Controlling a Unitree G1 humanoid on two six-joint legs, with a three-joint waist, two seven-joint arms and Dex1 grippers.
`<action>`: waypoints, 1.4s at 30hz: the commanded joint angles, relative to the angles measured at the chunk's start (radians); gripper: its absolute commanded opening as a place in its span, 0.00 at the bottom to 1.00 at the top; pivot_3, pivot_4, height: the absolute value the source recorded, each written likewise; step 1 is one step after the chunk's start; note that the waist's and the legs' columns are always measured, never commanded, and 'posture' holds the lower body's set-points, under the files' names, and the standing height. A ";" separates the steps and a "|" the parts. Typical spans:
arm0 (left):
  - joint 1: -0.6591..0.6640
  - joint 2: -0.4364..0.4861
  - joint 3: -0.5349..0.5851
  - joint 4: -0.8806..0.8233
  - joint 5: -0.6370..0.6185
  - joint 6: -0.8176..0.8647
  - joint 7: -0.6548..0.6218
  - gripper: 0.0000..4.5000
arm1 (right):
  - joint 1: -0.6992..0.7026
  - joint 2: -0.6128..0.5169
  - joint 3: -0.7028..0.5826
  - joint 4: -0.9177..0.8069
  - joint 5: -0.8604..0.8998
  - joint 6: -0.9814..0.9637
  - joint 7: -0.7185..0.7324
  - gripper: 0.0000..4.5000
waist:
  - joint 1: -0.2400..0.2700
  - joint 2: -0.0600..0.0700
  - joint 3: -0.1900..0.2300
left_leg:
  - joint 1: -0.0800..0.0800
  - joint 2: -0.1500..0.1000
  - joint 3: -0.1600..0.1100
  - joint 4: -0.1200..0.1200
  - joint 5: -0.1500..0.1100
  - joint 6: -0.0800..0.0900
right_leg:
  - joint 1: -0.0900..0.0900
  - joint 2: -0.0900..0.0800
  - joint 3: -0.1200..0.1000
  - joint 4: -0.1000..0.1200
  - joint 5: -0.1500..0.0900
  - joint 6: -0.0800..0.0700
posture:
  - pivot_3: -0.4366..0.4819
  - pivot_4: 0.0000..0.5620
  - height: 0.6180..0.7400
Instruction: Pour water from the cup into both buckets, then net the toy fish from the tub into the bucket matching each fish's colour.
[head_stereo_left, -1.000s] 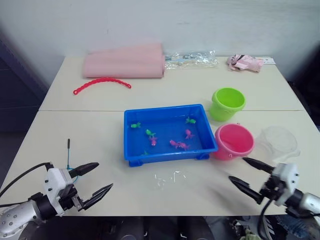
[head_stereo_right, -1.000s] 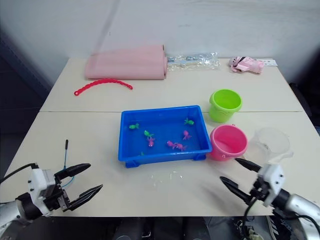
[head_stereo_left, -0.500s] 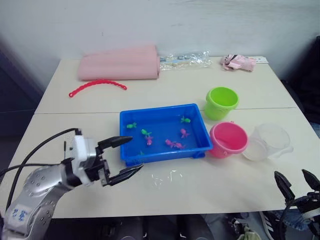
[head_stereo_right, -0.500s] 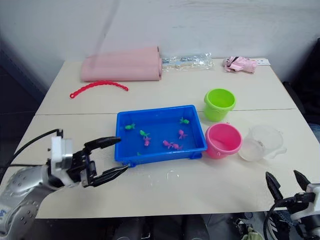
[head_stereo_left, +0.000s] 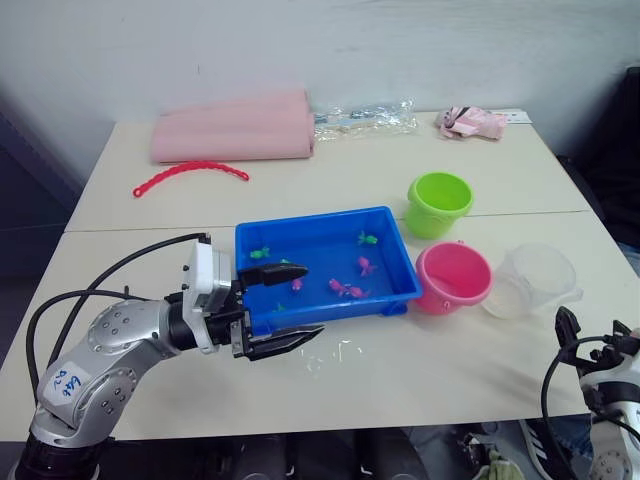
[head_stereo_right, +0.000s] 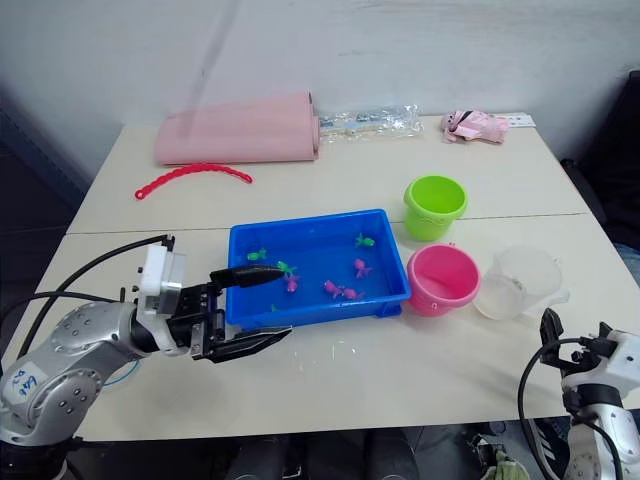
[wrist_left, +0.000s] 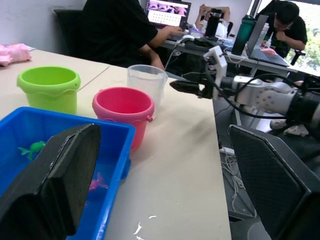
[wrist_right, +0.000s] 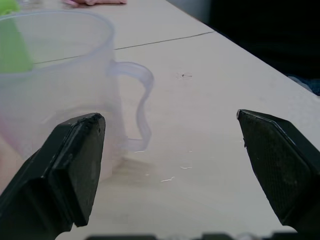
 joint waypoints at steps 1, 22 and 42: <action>-0.004 0.000 0.008 -0.052 -0.010 -0.001 0.014 0.99 | -0.026 0.007 0.003 0.013 -0.023 -0.020 -0.034 1.00 | -0.001 0.000 0.000 | 0.000 0.001 0.000 0.000 0.000 0.000 | 0.000 0.001 0.001 0.000 0.000 0.000 | 0.48 0.27 1.00; 0.036 0.034 0.035 -0.067 -0.011 0.008 0.023 0.99 | -0.248 0.016 0.029 0.291 -0.050 -0.133 -0.073 1.00 | -0.021 0.000 0.000 | 0.001 0.004 0.003 0.000 0.001 -0.002 | -0.001 0.005 0.005 0.001 0.000 0.000 | 0.48 0.27 1.00; 0.015 0.023 0.016 -0.033 0.016 -0.005 0.009 1.00 | -0.411 -0.066 0.015 0.566 -0.002 -0.209 0.110 0.89 | -0.027 0.001 0.000 | 0.001 0.004 0.004 0.001 0.001 -0.002 | -0.001 0.005 0.006 0.000 0.000 0.000 | 0.48 0.27 1.00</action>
